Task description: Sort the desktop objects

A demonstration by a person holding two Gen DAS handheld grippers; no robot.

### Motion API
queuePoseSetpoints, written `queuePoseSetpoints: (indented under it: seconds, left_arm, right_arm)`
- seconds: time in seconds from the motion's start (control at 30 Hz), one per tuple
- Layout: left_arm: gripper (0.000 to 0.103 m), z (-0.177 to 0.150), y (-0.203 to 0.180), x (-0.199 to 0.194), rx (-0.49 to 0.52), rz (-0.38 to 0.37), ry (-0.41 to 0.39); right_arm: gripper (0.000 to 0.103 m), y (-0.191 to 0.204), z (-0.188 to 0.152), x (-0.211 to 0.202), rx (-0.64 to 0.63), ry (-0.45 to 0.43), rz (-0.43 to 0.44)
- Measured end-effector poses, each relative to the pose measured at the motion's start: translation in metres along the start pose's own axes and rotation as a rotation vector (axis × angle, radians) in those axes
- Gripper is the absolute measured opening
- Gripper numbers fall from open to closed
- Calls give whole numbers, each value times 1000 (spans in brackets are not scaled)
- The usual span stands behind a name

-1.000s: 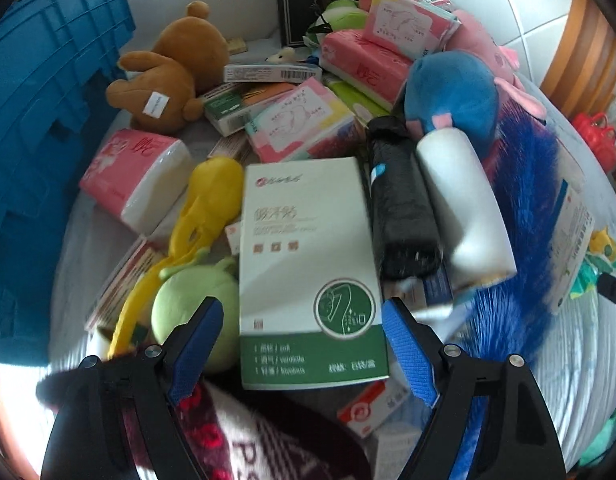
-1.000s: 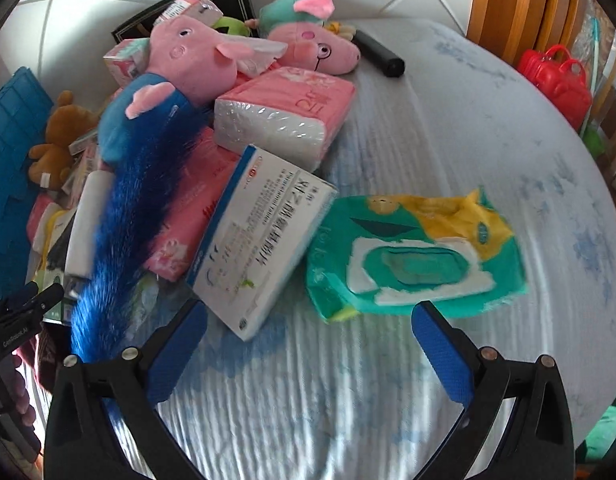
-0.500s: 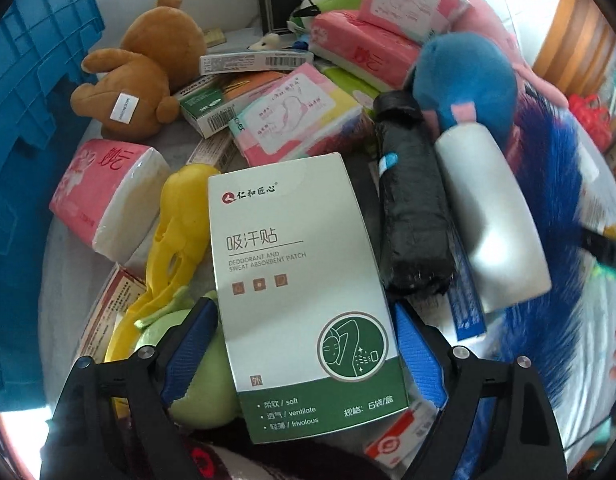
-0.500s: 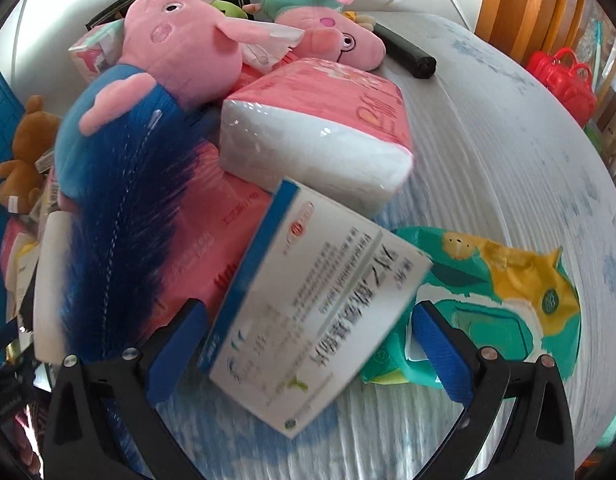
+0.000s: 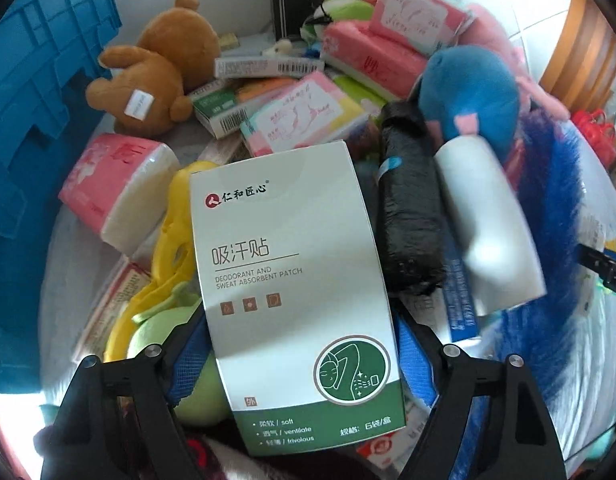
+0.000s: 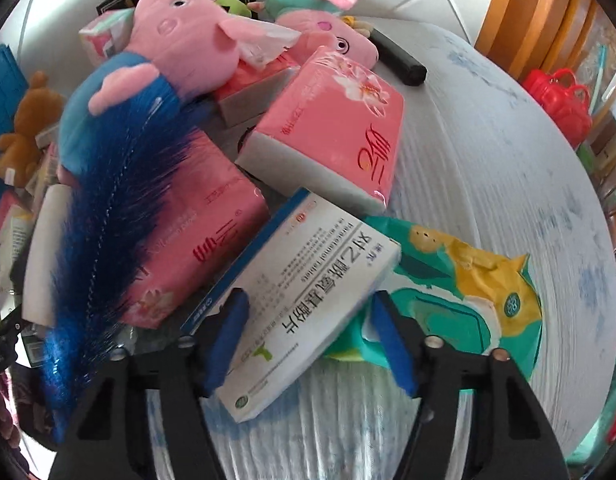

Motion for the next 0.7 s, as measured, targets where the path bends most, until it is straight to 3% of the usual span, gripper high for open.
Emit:
queuePoseSetpoints:
  seconds: [0.17, 0.3, 0.53, 0.7]
  left_arm:
    - [80, 7, 6, -27, -19, 18, -62]
    - [80, 5, 15, -33, -35, 25, -69]
    - [81, -2, 18, -19, -23, 40, -32]
    - [85, 0, 20, -5, -34, 29, 3]
  right_arm:
    - [62, 6, 6, -28, 20, -72, 38]
    - [62, 41, 16, -59, -27, -140, 139]
    - [60, 144, 11, -61, -191, -95, 287]
    - [60, 162, 8, -28, -177, -17, 310]
Point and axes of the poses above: each gripper's, at about its wrist camera, not at the fingertips, and x roughly the way its jaws point, y to its left, z to its top, the point moved 6 cm from there along x, roughly the way its jaws point, and after that the axes turned 1 degree about -y, right-handed, at the moved point
